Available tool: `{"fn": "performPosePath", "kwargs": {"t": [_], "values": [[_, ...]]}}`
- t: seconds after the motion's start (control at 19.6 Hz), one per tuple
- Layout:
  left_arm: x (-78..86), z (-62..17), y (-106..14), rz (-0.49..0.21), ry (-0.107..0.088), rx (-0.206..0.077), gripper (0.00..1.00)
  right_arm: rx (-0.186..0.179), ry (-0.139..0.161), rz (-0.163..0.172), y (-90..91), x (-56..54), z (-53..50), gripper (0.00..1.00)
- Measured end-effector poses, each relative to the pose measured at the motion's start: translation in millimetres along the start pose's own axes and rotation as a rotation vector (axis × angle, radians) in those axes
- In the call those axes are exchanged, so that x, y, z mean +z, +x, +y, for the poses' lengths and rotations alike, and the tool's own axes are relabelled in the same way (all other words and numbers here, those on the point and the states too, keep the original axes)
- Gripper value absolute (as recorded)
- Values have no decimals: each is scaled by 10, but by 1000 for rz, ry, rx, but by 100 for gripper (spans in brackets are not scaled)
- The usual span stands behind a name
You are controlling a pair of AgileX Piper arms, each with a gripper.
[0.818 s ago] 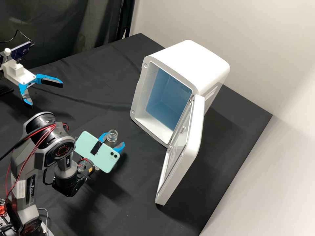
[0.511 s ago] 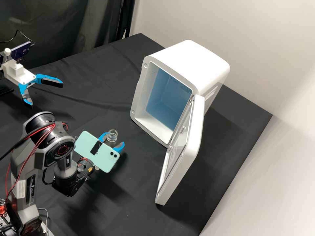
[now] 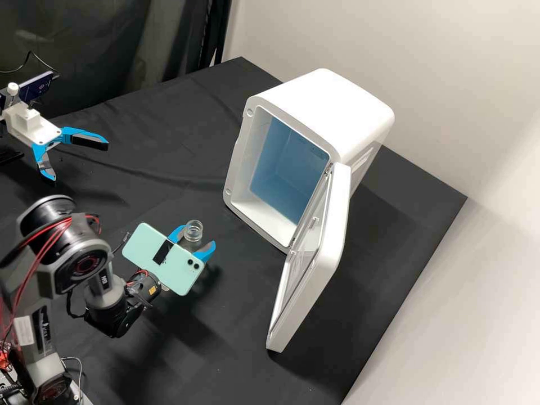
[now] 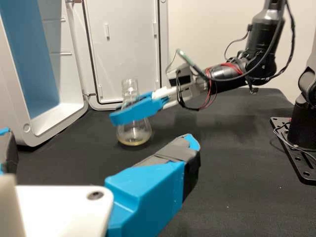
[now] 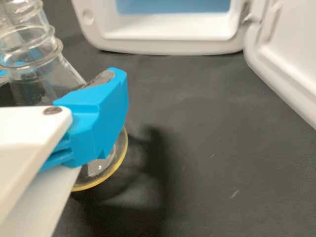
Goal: Place the flask in the incubator
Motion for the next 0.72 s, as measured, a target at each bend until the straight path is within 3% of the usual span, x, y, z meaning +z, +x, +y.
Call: {"fn": "performPosePath", "kwargs": {"t": [0.1,0.36,0.72], "values": [[0,0,0,0,0,0,100,68,-2,0,-82,-12,121,0],[0,0,0,0,0,0,100,217,37,21,-316,-57,377,0],[9,10,-5,0,10,6,100,270,35,53,-453,-104,478,0]]}}
